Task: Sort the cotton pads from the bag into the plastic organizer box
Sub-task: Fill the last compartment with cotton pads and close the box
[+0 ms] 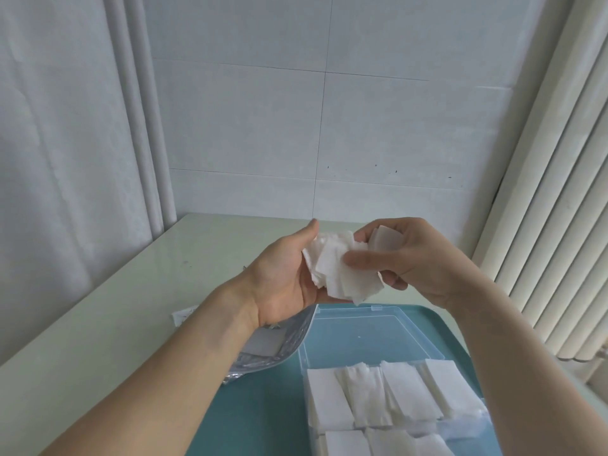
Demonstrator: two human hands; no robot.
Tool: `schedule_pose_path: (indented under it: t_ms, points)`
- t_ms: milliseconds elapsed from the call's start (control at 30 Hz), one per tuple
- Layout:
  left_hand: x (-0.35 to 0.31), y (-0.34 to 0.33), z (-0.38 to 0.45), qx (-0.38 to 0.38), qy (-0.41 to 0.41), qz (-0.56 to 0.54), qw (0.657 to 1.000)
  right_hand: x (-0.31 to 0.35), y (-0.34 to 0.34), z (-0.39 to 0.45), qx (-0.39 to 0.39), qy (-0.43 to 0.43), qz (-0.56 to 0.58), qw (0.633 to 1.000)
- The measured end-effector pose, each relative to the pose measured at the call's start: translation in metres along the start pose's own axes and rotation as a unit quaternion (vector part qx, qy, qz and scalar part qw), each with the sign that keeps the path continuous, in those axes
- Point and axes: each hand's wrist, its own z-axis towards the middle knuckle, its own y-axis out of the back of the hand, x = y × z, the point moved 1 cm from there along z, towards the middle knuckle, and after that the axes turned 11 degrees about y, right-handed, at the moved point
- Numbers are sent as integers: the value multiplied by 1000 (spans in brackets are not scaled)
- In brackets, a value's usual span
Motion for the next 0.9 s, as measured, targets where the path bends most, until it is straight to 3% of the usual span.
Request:
schedule_pose_path:
  t_ms: [100, 267, 600, 900]
  points:
    - [1, -1, -4, 92, 32, 52, 994, 2, -5, 0, -1, 1, -19, 1000]
    - [1, -1, -6, -31, 33, 60, 997, -1, -11, 2, -31, -9, -196, 980]
    - [-2, -2, -11, -113, 1, -2, 994, 4, 6, -1, -43, -16, -89, 995]
    - [0, 1, -9, -99, -22, 20, 995, -3, 8, -1, 0, -44, -79, 996]
